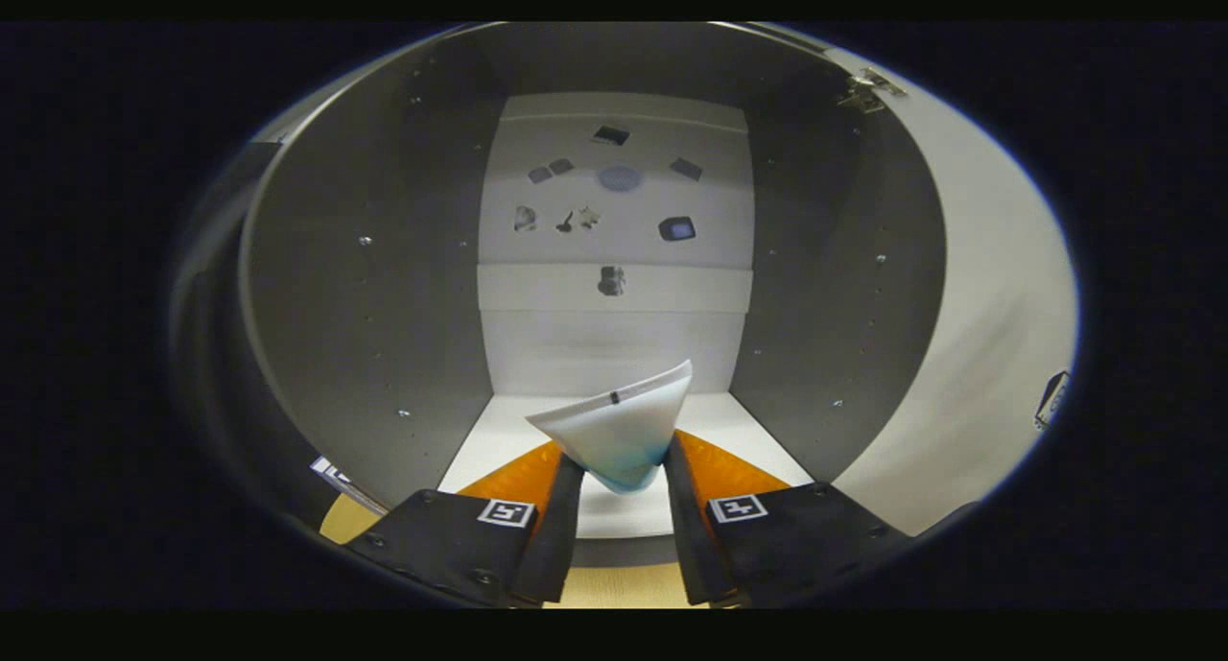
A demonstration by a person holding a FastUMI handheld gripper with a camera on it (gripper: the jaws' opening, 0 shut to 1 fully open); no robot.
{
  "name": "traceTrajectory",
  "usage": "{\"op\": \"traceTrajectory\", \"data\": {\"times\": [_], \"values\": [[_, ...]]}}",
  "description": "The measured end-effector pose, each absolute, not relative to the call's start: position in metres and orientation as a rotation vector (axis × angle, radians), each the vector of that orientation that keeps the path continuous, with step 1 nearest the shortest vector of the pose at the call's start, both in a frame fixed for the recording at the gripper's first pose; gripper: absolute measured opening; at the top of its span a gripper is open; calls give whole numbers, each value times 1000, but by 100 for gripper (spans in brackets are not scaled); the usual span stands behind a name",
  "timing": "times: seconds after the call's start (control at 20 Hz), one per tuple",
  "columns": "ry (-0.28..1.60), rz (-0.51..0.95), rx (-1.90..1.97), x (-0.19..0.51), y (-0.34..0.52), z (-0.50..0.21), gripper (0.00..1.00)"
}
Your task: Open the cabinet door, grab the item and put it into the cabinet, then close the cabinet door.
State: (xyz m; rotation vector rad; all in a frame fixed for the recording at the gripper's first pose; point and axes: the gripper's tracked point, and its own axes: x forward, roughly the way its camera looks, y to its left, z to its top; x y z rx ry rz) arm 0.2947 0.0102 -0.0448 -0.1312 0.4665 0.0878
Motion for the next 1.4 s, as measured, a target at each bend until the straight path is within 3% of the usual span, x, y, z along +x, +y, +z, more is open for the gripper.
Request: {"op": "traceTrajectory", "data": {"times": [0.3, 0.6, 0.8, 1.1, 1.4], "values": [[648, 110, -103, 322, 15, -103, 52], [696, 133, -91, 322, 20, -120, 53], [629, 148, -95, 329, 27, -110, 57], [547, 201, -83, 313, 37, -95, 100], [451, 145, -54, 269, 13, -59, 100]]}}
